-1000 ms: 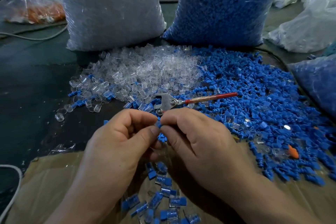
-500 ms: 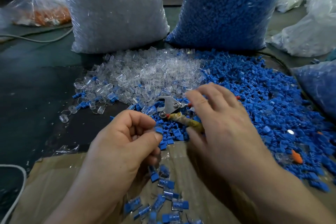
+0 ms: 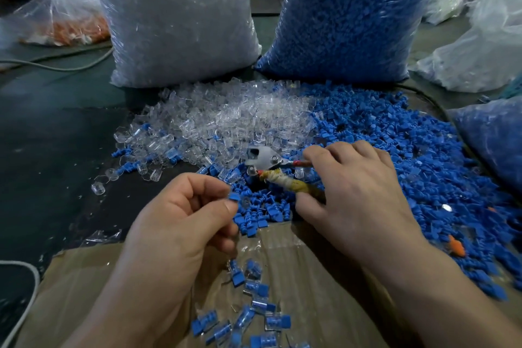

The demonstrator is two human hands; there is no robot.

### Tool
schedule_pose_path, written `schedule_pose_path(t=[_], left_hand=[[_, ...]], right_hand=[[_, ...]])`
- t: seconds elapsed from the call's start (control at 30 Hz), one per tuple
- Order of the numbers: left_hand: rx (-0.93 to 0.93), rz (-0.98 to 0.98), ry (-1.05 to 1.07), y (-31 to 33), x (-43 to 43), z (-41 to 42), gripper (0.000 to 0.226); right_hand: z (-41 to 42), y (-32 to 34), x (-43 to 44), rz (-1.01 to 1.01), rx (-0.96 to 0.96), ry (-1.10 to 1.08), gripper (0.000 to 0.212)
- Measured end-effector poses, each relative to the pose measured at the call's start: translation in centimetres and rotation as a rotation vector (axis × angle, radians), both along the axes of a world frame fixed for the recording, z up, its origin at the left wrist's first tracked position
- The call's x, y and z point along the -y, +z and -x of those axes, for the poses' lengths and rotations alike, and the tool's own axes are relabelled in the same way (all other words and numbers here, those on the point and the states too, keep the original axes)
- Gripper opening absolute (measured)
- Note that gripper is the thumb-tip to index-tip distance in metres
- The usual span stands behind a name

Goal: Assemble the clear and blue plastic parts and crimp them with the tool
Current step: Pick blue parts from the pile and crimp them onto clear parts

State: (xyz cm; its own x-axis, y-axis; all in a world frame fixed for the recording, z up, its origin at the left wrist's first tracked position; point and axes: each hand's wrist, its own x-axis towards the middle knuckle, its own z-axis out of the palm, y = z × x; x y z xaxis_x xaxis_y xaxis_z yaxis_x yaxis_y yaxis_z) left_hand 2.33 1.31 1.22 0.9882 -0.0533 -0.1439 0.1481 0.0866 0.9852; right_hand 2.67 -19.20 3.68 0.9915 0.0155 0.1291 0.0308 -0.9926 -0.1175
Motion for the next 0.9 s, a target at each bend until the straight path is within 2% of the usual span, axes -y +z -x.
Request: schedule_pose_path(t=[0.07, 0.13, 0.23, 0.33, 0.53, 0.7, 0.9], left_hand=[[-0.016, 0.051, 0.041, 0.5, 0.1, 0.1, 0.016], [-0.031, 0.094, 0.072, 0.7, 0.1, 0.1, 0.015], [-0.018, -0.003, 0.095, 0.0, 0.0, -0.3, 0.024], [-0.011, -0.069, 0.098, -0.5, -0.1, -0.6, 0.028], [-0.019, -0.01, 0.086, -0.8, -0.4, -0.9, 0.023], [0.008, 0.039, 0.103, 0.0, -1.9, -1.2, 0.01], [0.035, 0.011, 0.104, -0.5, -2.0, -1.4, 0.021]], right_hand=[[0.3, 0.3, 0.3, -0.167, 0.15, -0.01, 0.047], [0.6, 0.7, -0.1, -0.2, 0.223, 0.004, 0.044], [0.7, 0.6, -0.9, -0.066, 0.041, 0.058, 0.057], [0.9, 0.6, -1.1, -0.061, -0.042, 0.063, 0.064], [1.8, -0.2, -2.4, 0.108, -0.191, 0.19, 0.083], [1.8, 0.2, -2.3, 0.115, -0.218, 0.211, 0.076], [1.4, 0.3, -2.2, 0.148, -0.178, 0.238, 0.053]])
